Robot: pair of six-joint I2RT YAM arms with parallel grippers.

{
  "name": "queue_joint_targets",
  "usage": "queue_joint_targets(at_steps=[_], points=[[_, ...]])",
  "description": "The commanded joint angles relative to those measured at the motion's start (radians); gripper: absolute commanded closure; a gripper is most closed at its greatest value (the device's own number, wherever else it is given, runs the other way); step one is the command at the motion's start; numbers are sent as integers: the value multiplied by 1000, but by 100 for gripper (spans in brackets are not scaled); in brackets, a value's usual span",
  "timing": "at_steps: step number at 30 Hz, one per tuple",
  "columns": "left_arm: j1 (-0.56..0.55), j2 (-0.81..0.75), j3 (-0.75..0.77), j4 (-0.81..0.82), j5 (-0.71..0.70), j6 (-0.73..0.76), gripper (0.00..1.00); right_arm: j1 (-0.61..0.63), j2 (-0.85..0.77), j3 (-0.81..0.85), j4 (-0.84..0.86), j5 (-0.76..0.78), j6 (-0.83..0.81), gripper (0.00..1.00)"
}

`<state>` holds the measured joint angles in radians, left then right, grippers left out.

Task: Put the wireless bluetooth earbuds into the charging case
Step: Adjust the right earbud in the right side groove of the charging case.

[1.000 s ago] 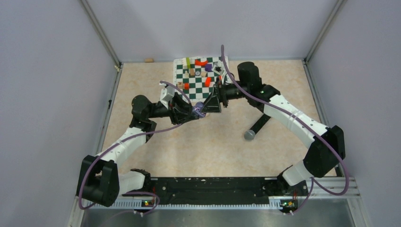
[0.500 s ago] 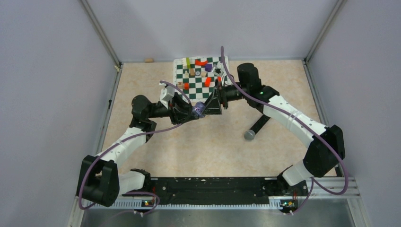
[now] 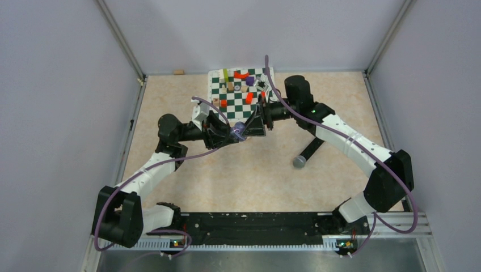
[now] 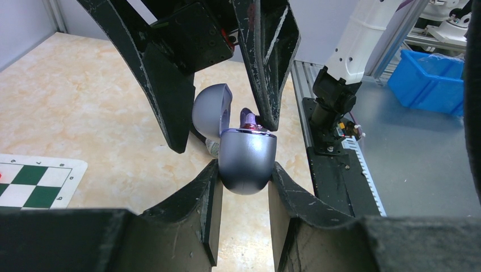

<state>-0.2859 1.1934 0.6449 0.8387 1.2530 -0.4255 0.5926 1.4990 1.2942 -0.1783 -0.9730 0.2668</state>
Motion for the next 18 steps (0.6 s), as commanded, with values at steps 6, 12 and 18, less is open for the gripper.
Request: queue_joint_targets(at_steps=[6,12,18], points=[[-2,-19,28,58,11,-9,100,-8,-37,-34,71,-43,23,39],[-2,-16,27,63,11,-12,100,-14,-32,-27,75,-57,24,40],[-2,-19,26,64,13,-12,100,-27,-68,19,74,-142,19,22]])
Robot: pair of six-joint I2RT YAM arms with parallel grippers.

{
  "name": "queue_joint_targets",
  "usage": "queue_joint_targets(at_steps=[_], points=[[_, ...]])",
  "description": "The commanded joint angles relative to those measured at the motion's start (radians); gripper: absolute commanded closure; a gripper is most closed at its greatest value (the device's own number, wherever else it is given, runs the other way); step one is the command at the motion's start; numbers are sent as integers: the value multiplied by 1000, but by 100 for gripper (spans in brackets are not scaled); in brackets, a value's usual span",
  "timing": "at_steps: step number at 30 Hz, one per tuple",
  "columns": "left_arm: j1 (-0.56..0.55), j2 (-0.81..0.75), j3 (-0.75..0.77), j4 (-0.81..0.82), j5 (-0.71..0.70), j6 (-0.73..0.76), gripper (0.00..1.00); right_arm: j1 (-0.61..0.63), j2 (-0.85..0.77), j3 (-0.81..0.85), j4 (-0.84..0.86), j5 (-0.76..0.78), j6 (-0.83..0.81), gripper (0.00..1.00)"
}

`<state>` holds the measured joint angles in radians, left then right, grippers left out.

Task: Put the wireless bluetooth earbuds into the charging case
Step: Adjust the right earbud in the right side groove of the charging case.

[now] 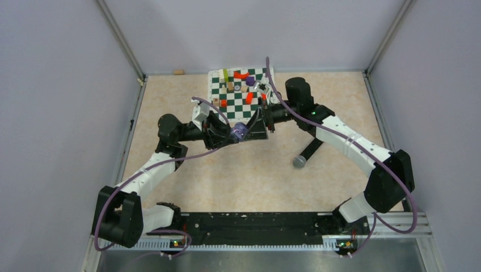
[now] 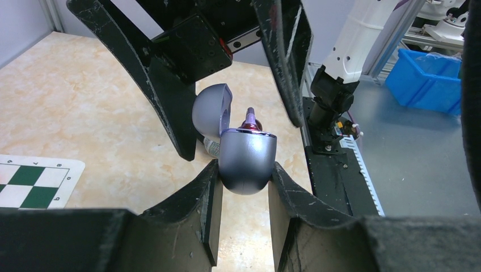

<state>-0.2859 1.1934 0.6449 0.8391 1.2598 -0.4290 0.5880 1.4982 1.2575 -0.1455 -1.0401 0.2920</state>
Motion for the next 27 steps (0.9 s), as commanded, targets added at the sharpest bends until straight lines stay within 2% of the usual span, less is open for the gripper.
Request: queue_joint_targets(at_steps=[1,6,13,18,24,27], points=[[-3,-20,25,65,6,-7,100,-23,-80,52,41,-74,-9,21],[-2,-22,27,68,8,-11,100,-42,-108,44,40,-64,-16,21],[-2,-29,26,73,7,-17,100,-52,-120,35,-30,87,-108,22],[-2,-23,21,105,0,-43,100,-22,-95,40,-58,130,-151,22],[9,-4,-58,401,-88,-213,100,23,-89,75,-61,158,-171,23],[10,6,-101,497,-136,-252,100,23,-93,98,-65,159,-180,23]])
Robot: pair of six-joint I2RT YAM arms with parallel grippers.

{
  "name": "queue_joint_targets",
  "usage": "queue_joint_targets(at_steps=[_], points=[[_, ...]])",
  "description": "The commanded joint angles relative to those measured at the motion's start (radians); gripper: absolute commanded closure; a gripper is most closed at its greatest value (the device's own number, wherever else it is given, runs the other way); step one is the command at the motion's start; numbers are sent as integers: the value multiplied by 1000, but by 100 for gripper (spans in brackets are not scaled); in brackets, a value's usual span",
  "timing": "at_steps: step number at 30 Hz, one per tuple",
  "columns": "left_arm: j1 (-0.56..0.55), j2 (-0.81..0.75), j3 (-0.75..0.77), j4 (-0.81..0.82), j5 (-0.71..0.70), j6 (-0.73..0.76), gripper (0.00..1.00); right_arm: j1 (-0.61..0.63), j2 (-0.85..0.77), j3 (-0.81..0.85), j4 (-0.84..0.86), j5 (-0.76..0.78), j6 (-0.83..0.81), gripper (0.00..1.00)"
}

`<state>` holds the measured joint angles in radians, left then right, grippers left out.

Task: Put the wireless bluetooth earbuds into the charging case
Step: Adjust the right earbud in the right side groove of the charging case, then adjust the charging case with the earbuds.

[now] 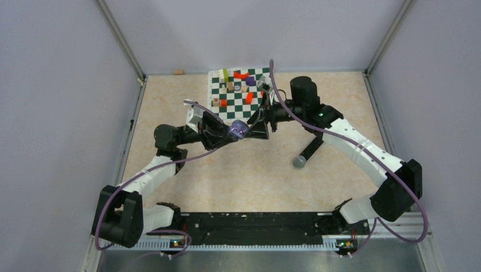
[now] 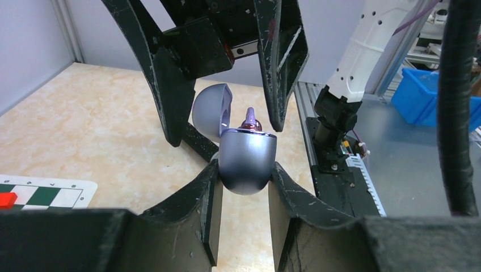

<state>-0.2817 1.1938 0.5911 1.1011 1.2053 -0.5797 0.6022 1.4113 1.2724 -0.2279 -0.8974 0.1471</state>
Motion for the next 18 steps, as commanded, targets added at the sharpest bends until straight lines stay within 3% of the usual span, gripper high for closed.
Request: queue_joint_targets(at_steps=[1,10,18], points=[[6,10,-52,240,-91,-104,100,9,-7,89,15,14,-39,23],[6,45,-96,321,-173,-176,100,27,35,138,-37,70,-110,24],[-1,56,-97,298,-161,-156,100,77,53,199,-101,289,-216,24]])
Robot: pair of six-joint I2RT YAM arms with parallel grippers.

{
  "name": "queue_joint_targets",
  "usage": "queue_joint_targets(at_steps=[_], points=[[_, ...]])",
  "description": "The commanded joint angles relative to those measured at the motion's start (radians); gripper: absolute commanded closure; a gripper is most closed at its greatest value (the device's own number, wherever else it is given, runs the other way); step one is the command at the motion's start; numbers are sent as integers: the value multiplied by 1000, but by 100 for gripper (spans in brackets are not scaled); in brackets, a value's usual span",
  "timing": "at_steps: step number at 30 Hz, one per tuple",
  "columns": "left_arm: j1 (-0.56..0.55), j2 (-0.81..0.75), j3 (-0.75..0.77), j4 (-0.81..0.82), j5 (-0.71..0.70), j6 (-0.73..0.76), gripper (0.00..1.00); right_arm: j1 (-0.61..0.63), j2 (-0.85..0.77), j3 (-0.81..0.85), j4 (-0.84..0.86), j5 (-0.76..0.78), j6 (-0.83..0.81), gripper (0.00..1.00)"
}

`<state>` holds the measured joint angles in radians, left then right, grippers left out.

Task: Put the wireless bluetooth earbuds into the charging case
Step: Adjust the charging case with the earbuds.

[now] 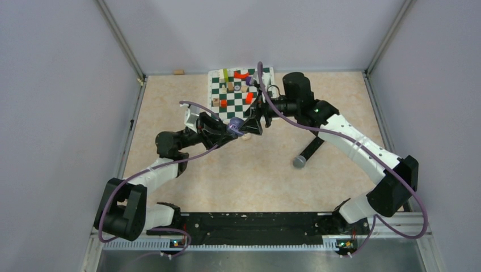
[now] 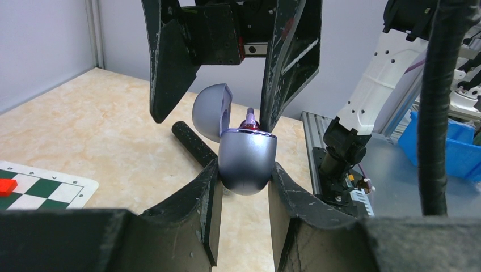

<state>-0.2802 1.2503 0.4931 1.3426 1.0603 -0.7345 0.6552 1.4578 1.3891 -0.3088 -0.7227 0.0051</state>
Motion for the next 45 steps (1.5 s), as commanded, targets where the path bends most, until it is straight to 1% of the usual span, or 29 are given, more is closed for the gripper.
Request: queue_joint_targets(at_steps=[1,11,23,32,45], points=[[-2,0,1,55,-15,0,100,28,12,93,-30,126,-79,24],[-7,-6,10,36,-2,9,100,77,52,142,-84,150,-105,24],[-7,-9,20,51,11,-9,100,117,74,139,-120,139,-131,27],[-11,-5,32,14,20,-5,100,153,91,154,-156,121,-164,28],[-10,-8,44,-35,23,8,99,168,101,164,-185,123,-188,29]])
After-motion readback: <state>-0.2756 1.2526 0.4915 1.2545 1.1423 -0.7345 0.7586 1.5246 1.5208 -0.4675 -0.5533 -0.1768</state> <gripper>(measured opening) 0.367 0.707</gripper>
